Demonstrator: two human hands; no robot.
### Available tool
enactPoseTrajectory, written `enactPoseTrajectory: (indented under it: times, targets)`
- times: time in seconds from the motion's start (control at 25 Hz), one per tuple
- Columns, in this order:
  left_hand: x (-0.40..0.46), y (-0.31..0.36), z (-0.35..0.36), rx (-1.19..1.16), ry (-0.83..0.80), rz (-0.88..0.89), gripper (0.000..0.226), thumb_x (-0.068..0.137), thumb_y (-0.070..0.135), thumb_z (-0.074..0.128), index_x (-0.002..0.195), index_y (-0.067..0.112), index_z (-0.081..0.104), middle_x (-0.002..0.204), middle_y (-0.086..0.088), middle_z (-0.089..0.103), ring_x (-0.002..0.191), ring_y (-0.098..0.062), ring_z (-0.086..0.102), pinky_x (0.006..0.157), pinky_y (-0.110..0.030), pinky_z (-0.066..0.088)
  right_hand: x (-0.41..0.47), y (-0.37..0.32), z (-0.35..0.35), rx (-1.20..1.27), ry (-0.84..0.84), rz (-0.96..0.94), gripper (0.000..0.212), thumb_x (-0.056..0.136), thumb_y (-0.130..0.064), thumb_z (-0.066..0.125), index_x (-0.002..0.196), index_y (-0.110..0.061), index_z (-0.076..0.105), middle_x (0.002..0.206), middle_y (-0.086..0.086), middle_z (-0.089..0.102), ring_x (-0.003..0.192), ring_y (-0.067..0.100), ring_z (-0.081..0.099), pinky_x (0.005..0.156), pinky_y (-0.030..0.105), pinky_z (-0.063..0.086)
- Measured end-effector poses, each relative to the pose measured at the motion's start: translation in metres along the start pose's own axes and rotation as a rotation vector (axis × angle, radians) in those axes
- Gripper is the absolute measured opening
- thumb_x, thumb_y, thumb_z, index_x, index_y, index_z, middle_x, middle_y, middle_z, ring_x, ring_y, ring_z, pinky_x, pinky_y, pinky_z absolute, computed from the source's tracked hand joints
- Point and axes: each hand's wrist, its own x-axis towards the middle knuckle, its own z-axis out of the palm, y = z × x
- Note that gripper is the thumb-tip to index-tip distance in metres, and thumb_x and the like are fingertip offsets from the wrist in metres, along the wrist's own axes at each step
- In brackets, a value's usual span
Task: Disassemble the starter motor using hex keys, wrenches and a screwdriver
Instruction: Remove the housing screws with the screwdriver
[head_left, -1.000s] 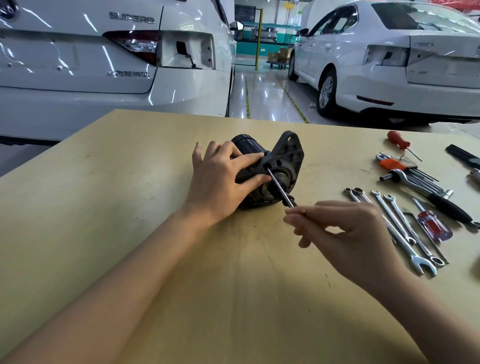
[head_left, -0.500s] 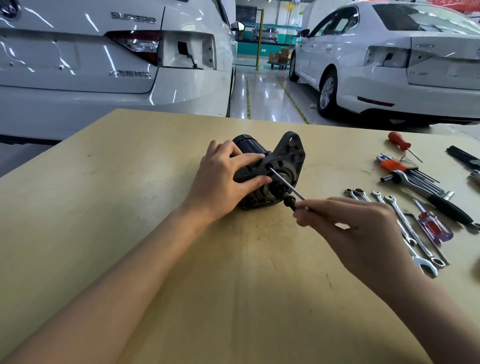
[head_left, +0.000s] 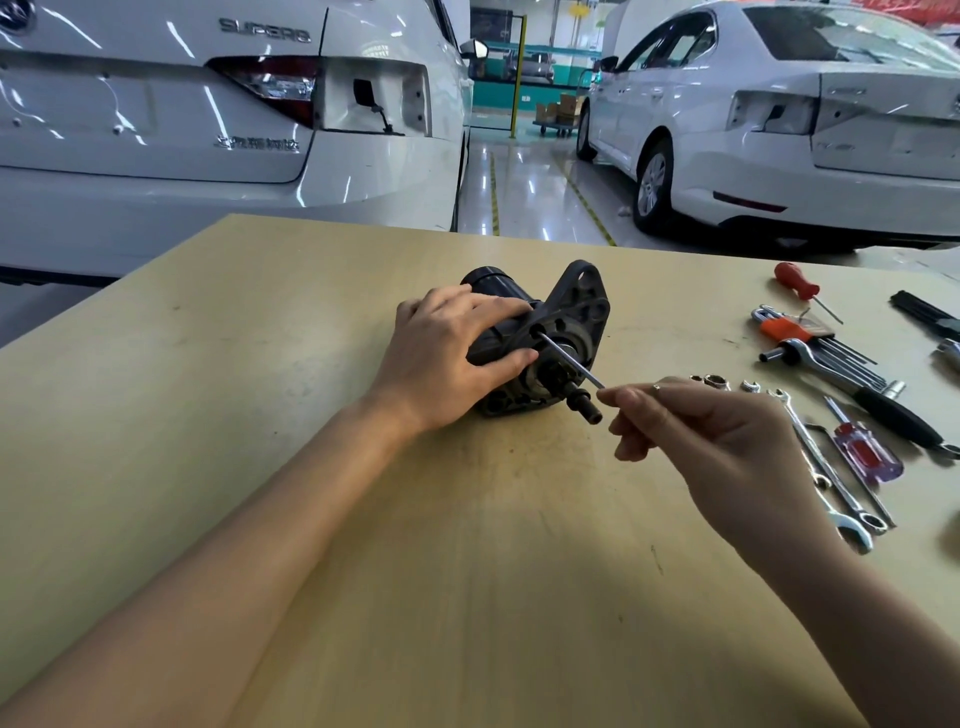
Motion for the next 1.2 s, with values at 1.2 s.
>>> enactPoseTrajectory:
  times: [1.2]
  targets:
    - [-0.001,0.004,-0.001,-0.071,0.005,0.010,0.044,0.081,0.051,0.055,0.118,0.028,0.063,0.105,0.009,0.065,0.107,-0.013,0.051,0.100,-0.047,0.031,0.003,0.007,-0.009,-0.899,-0.043,-0.781,0.020,0.092,-0.018,0.060,0.088,-0.002,0.072,0.088,0.010,0.064,0.067,0.021,0.058,0.055,0.030,0.045]
